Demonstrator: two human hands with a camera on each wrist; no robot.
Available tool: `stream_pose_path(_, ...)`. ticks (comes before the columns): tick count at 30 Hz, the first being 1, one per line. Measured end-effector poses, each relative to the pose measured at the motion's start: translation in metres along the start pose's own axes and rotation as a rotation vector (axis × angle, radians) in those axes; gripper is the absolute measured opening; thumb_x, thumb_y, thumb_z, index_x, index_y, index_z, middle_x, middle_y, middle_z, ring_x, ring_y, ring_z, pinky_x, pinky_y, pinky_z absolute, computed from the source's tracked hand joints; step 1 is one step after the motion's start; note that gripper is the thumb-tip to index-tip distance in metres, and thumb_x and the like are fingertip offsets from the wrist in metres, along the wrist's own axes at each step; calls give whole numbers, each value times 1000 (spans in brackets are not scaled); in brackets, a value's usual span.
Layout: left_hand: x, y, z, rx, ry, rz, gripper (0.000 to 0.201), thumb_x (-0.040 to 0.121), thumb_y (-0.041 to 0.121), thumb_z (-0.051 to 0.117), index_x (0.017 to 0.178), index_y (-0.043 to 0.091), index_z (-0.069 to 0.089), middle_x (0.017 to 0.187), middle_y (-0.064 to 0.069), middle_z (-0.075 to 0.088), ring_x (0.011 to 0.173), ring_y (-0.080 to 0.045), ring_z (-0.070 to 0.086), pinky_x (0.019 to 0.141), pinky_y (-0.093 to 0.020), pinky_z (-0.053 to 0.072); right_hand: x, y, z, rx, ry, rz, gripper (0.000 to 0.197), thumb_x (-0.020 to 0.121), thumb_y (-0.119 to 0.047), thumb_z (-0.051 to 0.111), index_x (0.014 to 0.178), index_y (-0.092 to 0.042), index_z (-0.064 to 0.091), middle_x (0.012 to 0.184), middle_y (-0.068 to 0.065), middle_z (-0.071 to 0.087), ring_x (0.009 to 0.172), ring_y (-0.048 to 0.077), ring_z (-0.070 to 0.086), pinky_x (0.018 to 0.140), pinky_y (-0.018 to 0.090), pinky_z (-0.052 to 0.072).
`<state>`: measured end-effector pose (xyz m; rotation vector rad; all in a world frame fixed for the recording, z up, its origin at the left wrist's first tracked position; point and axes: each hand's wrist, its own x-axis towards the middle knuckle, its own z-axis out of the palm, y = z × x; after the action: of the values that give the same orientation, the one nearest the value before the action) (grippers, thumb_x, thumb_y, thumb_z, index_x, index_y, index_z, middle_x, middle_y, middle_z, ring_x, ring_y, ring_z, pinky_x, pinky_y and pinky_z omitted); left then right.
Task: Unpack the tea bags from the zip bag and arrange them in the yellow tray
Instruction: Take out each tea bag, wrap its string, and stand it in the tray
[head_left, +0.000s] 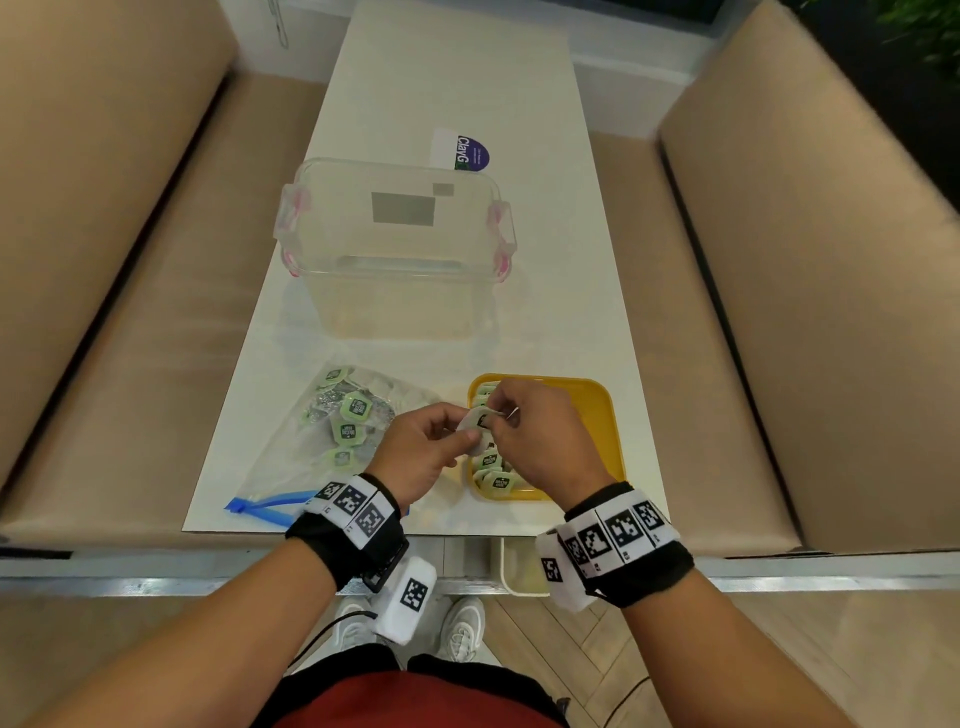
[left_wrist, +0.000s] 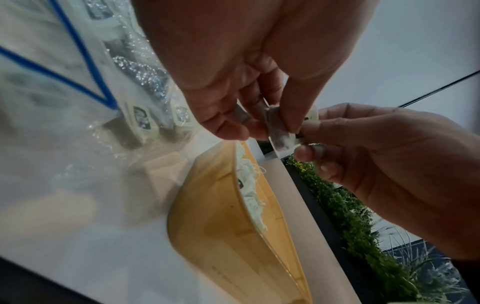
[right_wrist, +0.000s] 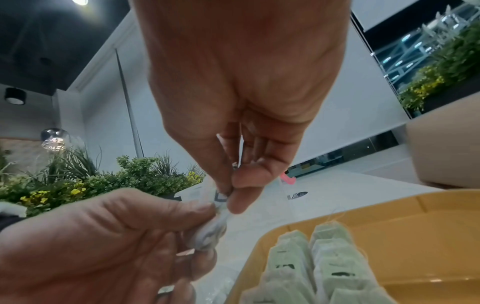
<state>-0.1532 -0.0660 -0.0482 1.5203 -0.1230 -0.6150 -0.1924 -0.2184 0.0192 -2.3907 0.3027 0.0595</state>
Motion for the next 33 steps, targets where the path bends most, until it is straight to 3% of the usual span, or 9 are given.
stream_pose_path(6,3,-2,-1,-61,23,-108,23,91,3,67,105,19,75,104,-5,76,86,-12,67,71,-31,51,0,11,-26,-230,4,-61,5,88,-17,61,91,-18,65,91,-1,64,81,19,59,70,37,52)
stream_pose_path(13,3,-17,-8,88,204,-179,8,93,5,65,95,9,71,87,-14,68,62,-17,63,56,-31,52,-3,36,-53,-322,-116,82,5,84,-19,66,81,-16,66,82,0,64,77,21,59,63,31,48)
stream_pose_path(18,1,-20,-1,174,175,-200,3,93,9,66,95,9,68,77,-10,67,62,-22,69,57,-35,56,-14,52,-60,-278,-142,144,17,84,-32,73,77,-21,62,79,-5,64,75,15,60,58,27,46)
stream_pose_path(23,-1,-19,8,167,134,-270,14,92,19,70,102,11,63,87,-16,68,67,-28,74,56,-34,58,-25,64,-47,-276,-221,153,12,85,-15,65,79,-25,62,84,-5,65,77,15,60,59,24,46)
stream_pose_path(26,-3,-18,12,132,112,-323,19,93,20,70,105,10,59,92,-20,69,71,-34,75,61,-37,60,-26,70,-32,-251,-256,164,13,85,-14,65,80,-26,63,85,-5,66,79,14,60,64,25,48)
stream_pose_path(33,-4,-16,16,44,86,-364,15,97,14,65,103,4,56,85,-27,72,62,-30,73,54,-32,59,-23,75,-2,-226,-254,208,9,82,-11,66,82,-20,65,82,-4,65,81,17,60,70,31,53)
